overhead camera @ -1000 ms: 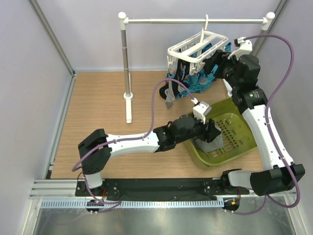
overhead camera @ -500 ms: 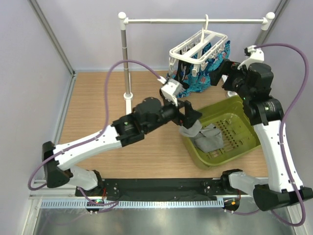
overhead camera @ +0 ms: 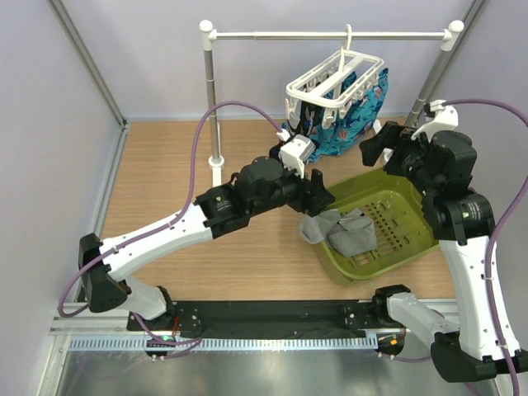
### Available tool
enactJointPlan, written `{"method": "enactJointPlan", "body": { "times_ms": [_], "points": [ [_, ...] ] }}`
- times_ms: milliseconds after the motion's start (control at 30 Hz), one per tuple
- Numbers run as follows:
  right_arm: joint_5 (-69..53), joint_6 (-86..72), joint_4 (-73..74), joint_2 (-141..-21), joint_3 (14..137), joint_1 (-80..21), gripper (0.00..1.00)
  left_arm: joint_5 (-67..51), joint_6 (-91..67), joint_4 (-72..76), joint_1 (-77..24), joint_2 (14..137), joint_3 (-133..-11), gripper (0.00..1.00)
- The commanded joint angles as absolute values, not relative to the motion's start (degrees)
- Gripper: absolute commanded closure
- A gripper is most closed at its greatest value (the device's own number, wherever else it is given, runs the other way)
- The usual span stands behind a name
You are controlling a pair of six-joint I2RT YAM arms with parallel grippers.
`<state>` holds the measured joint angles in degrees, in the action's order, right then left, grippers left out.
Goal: Remove the socks clipped to the hanger
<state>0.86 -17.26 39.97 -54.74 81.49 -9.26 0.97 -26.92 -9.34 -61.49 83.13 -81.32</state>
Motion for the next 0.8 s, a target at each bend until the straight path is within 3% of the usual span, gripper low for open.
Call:
{"method": "enactJointPlan", "body": {
  "times_ms": [0,233,500,767],
  "points": [
    [-3.9,-20.1,46.3,-54.3,78.2,-9.4,0.02,5.8,-28.8,-16.7,-61.5,80.1,-82.9,0.33],
    [-5.1,-21.5,47.5,-50.5,72.5,-9.3,0.04,2.7,-35.1,-13.3,-61.5,77.3,-66.5,0.33],
    [-6.3,-21.6,47.6,-47.2,75.4,-9.3,0.03,0.3,-41.6,-1.7,-60.9,74.5,-57.3,0.25],
    [-7.0,-21.4,46.4,-44.3,76.6,-9.3,0.03,-3.2,-54.5,21.8,-58.8,76.7,-43.7,0.24]
  ]
}}
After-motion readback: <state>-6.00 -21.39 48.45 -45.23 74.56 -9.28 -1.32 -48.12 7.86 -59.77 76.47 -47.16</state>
